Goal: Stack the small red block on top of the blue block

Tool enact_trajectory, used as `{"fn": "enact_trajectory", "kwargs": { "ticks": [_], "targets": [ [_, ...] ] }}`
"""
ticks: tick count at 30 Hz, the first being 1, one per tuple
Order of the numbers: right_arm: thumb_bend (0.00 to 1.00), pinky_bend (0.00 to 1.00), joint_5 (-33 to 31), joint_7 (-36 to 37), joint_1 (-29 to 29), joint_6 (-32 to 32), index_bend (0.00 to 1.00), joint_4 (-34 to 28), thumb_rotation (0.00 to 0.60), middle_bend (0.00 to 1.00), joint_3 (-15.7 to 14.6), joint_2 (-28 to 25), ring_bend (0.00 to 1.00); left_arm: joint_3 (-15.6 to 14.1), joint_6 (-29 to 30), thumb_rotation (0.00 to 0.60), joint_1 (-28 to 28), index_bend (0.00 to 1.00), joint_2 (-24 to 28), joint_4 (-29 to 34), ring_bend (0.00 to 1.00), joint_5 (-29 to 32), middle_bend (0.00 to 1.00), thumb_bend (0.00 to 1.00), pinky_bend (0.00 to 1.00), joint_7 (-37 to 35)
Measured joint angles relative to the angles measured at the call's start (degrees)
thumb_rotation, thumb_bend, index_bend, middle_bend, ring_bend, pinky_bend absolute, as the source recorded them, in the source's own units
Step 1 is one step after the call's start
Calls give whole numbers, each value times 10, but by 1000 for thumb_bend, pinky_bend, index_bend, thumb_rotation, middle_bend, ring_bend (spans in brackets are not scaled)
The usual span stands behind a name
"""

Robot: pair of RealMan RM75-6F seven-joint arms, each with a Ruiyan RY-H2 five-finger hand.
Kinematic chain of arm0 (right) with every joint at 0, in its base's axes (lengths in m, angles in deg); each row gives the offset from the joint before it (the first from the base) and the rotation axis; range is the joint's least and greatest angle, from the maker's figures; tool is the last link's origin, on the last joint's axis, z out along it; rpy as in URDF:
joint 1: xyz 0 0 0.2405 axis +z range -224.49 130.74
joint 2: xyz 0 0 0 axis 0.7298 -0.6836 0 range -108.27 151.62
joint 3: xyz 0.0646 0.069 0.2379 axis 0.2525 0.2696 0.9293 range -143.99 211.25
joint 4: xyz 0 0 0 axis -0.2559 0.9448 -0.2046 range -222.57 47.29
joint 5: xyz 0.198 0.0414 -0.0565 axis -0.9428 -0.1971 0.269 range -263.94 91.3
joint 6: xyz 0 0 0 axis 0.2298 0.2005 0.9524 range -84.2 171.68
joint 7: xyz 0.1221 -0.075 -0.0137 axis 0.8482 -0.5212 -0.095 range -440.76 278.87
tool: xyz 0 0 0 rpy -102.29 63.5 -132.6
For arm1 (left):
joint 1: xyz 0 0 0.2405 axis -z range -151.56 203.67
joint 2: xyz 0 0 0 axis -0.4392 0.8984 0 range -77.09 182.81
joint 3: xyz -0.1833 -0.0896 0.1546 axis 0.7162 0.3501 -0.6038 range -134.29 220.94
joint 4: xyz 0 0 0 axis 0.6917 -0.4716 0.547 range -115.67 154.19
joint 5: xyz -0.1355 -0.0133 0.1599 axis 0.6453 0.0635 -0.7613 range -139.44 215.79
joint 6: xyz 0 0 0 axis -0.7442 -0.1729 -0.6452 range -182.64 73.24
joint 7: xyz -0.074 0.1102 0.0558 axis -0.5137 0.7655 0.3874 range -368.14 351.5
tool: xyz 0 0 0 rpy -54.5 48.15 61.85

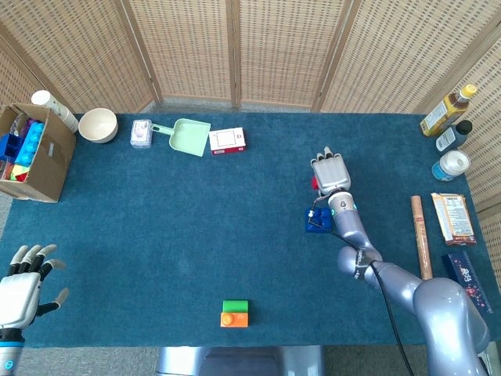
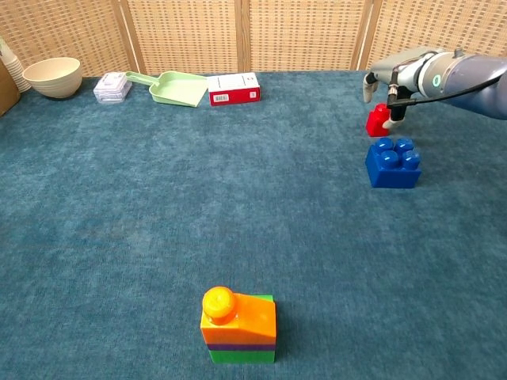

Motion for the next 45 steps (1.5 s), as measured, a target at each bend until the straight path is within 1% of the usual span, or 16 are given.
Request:
{"fn": "enact_trajectory", "kwargs": {
  "ticks": [18, 33, 45],
  "targets": [
    [261, 288, -14, -18, 15, 19, 346, 63, 600, 213, 10, 42, 86, -2, 1, 600, -4, 391, -2, -16, 127, 2, 174, 328, 0, -16],
    [263, 287, -22, -34, 16, 31, 406, 99, 600, 222, 18, 59, 98, -4, 0, 600, -6, 394, -4, -24, 128, 1, 174, 327, 0, -24],
    [259, 288, -22, -35, 22, 42, 450, 129, 600, 225, 31, 75, 113, -6, 2, 600, -10, 397, -5, -30, 129, 2, 175, 328, 0, -29]
  ]
}}
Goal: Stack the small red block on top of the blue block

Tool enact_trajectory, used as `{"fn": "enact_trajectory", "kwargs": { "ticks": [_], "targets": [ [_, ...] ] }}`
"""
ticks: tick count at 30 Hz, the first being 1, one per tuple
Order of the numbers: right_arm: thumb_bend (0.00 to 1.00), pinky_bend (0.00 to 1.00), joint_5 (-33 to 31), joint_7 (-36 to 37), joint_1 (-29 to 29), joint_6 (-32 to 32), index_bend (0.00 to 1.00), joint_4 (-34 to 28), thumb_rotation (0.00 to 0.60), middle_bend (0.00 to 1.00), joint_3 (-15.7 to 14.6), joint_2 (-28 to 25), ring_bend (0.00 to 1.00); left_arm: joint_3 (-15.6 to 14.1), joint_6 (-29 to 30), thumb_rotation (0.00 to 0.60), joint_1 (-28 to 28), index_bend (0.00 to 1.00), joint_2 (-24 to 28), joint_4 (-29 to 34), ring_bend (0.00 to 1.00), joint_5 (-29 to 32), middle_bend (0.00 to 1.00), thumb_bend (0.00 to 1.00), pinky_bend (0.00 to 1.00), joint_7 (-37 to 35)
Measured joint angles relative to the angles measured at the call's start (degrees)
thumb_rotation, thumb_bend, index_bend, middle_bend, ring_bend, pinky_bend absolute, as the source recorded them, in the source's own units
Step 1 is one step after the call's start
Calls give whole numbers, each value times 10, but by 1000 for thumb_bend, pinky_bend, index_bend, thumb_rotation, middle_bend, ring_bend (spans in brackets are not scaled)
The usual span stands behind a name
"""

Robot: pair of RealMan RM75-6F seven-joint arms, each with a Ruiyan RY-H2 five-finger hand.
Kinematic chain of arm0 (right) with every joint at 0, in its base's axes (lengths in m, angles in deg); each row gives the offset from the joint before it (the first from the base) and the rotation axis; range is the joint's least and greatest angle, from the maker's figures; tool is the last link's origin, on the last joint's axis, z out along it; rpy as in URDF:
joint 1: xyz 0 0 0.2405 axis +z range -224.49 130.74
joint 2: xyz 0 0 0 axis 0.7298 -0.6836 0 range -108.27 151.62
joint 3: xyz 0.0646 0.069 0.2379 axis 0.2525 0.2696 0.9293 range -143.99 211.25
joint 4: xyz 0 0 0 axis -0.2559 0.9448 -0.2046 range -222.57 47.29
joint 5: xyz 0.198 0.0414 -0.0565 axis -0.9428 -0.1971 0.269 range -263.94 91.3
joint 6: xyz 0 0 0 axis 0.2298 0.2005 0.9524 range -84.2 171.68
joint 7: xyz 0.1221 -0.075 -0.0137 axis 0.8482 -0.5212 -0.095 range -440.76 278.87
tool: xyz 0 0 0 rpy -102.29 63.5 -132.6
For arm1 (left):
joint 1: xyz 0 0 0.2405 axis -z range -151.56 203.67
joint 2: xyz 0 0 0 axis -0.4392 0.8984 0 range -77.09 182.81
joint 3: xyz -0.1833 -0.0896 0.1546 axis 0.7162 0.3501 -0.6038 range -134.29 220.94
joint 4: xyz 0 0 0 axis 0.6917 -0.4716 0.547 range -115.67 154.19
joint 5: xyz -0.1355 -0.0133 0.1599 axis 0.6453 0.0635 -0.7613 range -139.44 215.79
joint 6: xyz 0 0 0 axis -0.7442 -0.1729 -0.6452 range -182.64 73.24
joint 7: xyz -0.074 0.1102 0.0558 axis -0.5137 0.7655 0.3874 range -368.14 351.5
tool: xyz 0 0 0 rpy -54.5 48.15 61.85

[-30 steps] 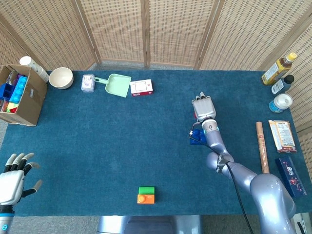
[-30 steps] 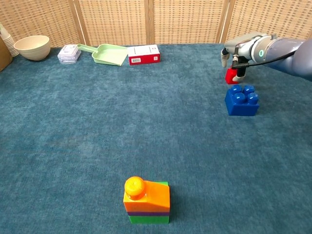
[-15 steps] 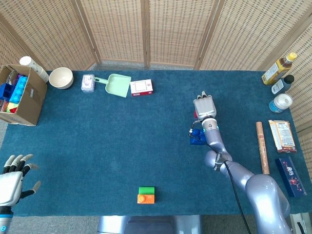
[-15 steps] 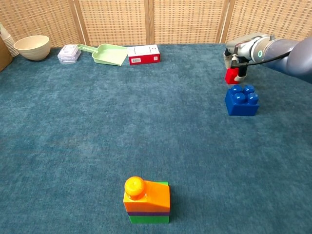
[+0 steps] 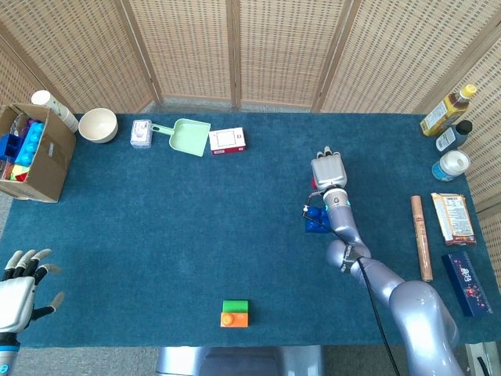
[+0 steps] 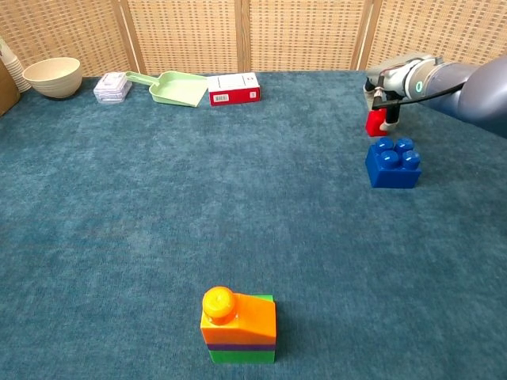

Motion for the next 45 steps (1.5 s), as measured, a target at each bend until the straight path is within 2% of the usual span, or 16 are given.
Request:
{"fn": "enact_trajectory", "kwargs": {
  "ticks": [16, 25, 35, 45],
  "targets": [
    [269, 289, 10, 4, 0, 6, 575, 10, 600, 239, 13, 7, 133, 0, 2, 600, -3, 401, -1, -6, 129, -2, 174, 327, 0, -6],
    [269, 289, 14, 18, -5, -17, 593, -54, 600, 248, 28, -24, 146, 1, 3, 600, -2, 401, 0, -7, 129, -5, 175, 327, 0, -8],
    [265, 309, -12, 8, -29, -75, 606, -214, 600, 282, 35, -104, 210, 0, 1, 600, 0, 401, -2, -11, 129, -10, 174, 327, 0, -13],
    [277, 315, -69, -36, -66, -200, 620, -463, 600, 285, 26, -218, 210, 2, -14, 600, 14, 402, -8, -18, 130, -18, 177, 328, 0, -24]
  ]
}}
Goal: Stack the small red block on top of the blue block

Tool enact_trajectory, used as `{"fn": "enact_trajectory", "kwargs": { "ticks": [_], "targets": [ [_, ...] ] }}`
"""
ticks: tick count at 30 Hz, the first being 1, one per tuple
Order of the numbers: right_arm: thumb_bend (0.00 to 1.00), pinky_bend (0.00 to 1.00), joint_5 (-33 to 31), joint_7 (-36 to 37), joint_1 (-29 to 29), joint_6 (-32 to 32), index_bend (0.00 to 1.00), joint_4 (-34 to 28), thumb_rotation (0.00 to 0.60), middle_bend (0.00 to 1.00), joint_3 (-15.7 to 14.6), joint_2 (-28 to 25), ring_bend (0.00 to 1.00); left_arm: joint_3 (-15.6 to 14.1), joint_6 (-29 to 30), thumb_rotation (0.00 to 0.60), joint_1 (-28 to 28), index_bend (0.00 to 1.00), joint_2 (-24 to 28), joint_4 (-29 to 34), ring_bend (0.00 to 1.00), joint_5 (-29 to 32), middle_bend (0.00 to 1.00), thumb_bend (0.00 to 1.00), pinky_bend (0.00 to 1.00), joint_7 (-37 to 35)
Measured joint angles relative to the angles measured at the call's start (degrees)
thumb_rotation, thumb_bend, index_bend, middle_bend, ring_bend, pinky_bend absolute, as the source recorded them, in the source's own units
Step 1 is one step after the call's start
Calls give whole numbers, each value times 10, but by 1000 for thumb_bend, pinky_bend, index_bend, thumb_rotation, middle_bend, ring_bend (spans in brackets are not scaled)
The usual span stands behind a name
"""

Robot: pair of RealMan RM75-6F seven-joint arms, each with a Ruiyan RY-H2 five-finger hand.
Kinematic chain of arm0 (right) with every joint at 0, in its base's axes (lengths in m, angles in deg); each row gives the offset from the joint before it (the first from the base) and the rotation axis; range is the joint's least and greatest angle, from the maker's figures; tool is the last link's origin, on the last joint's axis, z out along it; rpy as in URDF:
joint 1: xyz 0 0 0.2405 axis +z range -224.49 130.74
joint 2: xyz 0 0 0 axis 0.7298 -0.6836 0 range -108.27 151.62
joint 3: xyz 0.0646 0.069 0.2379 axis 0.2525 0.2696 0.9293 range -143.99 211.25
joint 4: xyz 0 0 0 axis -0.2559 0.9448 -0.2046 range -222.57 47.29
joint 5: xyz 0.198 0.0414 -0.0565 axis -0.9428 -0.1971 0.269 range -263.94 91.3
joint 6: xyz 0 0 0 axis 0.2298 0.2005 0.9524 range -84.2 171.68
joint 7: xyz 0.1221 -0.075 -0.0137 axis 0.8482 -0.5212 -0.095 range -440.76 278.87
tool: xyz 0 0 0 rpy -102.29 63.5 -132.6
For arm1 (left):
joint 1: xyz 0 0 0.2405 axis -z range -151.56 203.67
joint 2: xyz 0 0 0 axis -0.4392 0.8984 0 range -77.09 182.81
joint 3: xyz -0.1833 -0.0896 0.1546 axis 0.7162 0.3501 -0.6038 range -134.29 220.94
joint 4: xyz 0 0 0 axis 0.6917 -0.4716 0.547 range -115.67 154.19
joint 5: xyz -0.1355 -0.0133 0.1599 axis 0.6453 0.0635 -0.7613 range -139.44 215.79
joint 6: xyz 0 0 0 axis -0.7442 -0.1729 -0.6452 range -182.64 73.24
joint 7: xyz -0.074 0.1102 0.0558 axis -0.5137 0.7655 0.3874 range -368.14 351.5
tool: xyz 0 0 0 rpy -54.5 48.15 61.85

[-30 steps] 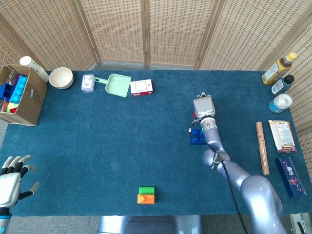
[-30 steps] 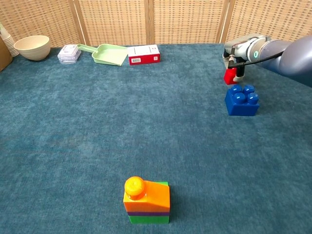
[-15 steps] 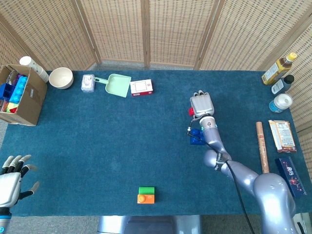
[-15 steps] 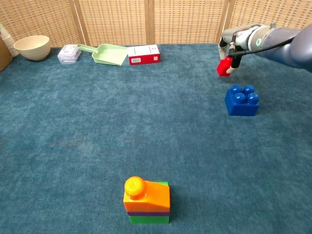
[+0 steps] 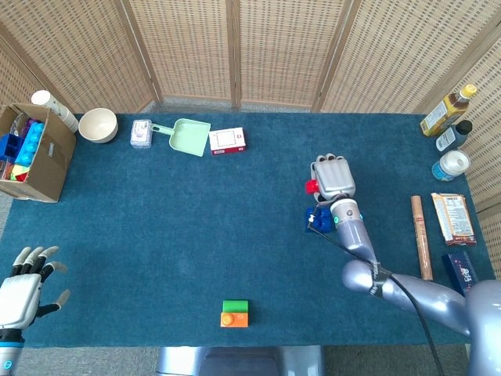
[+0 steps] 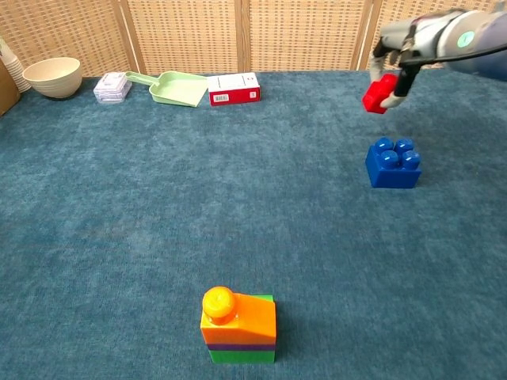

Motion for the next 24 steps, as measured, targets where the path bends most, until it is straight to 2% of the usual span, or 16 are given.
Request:
{"fn": "enact_trajectory", "kwargs": {
  "ticks": [5, 12, 24],
  "targets": [
    [276, 318, -14, -15, -22, -84, 618, -96, 600, 286, -11, -44, 210, 0, -9, 600, 8, 403, -4, -1, 130, -5, 180, 327, 0, -2],
    [276, 318, -27, -41, -44, -163, 615, -187, 600, 286, -29, -74, 210, -2, -18, 600, 16, 403, -11, -4, 130, -10, 180, 328, 0, -4],
    [274, 318, -43, -72, -53, -197, 615, -244, 600, 286, -54, -77, 200, -5, -19, 600, 18, 403, -14, -9, 130, -11, 181, 327, 0, -10]
  ]
}}
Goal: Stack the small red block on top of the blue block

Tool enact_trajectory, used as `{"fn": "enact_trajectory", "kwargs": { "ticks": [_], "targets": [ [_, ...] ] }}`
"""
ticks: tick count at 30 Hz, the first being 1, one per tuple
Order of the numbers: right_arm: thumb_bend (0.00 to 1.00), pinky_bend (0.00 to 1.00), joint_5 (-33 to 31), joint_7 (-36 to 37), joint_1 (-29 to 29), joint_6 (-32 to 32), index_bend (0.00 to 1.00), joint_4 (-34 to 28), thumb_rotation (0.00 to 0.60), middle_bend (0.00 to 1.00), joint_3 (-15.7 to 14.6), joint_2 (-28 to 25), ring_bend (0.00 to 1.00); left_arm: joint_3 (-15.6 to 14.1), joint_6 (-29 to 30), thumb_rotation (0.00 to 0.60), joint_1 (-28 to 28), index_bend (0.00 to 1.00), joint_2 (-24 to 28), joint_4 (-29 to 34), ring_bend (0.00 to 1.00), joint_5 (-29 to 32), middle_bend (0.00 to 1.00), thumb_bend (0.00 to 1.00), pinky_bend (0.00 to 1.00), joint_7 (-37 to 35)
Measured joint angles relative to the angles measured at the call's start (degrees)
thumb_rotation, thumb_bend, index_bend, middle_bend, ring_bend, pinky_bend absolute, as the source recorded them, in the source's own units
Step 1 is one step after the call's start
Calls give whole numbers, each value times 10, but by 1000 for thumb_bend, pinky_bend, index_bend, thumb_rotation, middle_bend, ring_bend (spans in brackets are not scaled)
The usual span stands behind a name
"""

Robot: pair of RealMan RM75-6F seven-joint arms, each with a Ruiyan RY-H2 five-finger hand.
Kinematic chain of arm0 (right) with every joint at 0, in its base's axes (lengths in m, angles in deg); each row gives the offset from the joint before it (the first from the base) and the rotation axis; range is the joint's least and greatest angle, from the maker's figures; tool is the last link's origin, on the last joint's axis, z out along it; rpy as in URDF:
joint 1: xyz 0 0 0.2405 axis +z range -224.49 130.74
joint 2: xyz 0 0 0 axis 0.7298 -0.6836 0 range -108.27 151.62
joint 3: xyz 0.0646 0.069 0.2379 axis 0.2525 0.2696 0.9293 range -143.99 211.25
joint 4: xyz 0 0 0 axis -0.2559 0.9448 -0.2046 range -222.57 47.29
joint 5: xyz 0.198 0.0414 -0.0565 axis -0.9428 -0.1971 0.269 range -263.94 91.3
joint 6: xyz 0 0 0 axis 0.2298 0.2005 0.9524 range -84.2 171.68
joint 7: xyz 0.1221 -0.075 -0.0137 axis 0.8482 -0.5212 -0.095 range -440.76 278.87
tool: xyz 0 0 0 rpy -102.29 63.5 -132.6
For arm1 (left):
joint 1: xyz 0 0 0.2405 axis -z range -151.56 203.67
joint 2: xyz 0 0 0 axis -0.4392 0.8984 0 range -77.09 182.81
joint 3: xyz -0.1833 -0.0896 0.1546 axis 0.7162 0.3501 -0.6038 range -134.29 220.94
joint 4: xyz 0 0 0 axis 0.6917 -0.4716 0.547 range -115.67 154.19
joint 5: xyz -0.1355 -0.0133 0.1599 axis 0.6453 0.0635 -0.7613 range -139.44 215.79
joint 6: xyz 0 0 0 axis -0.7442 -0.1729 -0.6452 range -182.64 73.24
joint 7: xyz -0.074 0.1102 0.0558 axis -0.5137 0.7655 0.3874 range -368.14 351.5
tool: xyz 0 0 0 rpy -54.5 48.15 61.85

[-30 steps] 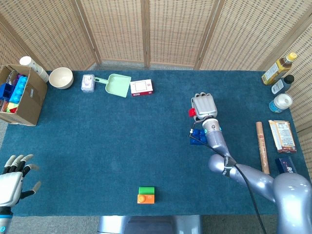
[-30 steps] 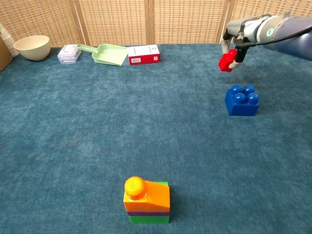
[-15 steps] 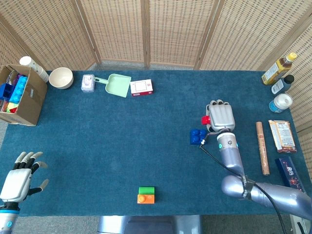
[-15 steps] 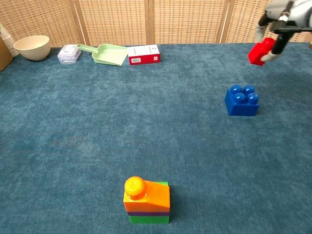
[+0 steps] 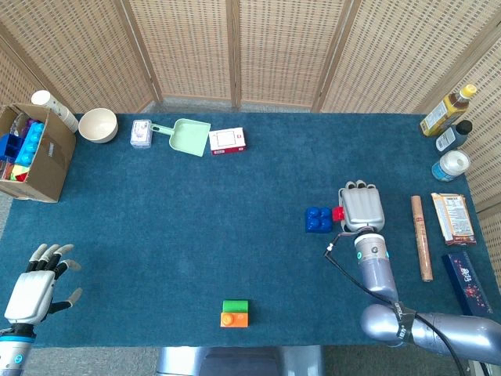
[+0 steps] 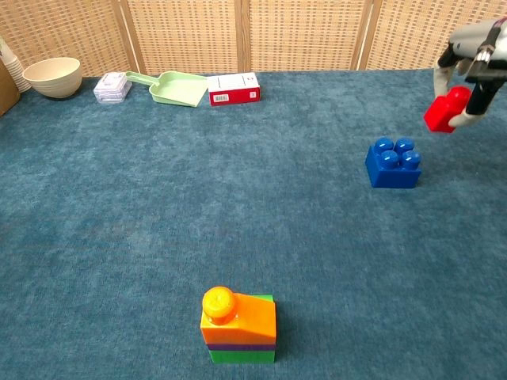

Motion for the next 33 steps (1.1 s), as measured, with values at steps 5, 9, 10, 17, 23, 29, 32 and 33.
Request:
{"fn": "enact_trajectory", "kwargs": {
  "ticks": [5, 9, 10, 17, 23, 29, 32, 33],
  "targets": [
    [273, 318, -5, -12, 6, -4, 614, -5, 600, 287, -6, 14, 199, -2, 0, 600, 0, 403, -1, -3, 131, 0, 181, 327, 0, -3],
    [272, 318, -11, -20, 11, -5, 614, -1, 600, 287, -8, 25, 199, -3, 0, 600, -1, 402, -2, -6, 130, 1, 181, 327, 0, -5],
    [272, 318, -13, -23, 12, -5, 614, 1, 600, 286, -9, 27, 199, -3, 0, 600, -1, 402, -3, -6, 131, 1, 181, 327, 0, -6],
    [275, 318, -25, -33, 19, -8, 612, 14, 600, 286, -10, 43, 199, -5, -4, 600, 0, 403, -6, -13, 130, 3, 181, 327, 0, -10],
    [272, 318, -32, -39, 21, -7, 612, 23, 600, 286, -13, 51, 198, -5, -4, 600, 0, 403, -7, -16, 130, 3, 181, 328, 0, -12],
    [272, 318, -40, -46, 24, -7, 612, 36, 600, 286, -13, 58, 198, -6, -4, 600, -1, 403, -9, -19, 130, 5, 182, 327, 0, -16],
    [272, 318, -41, -47, 25, -6, 612, 41, 600, 286, -13, 61, 198, -7, -5, 600, -1, 403, -9, -21, 130, 5, 181, 328, 0, -16],
    [271, 318, -42, -47, 25, -6, 611, 43, 600, 285, -13, 62, 198, -7, -5, 600, -1, 403, -10, -21, 130, 5, 181, 328, 0, -17]
  ]
}}
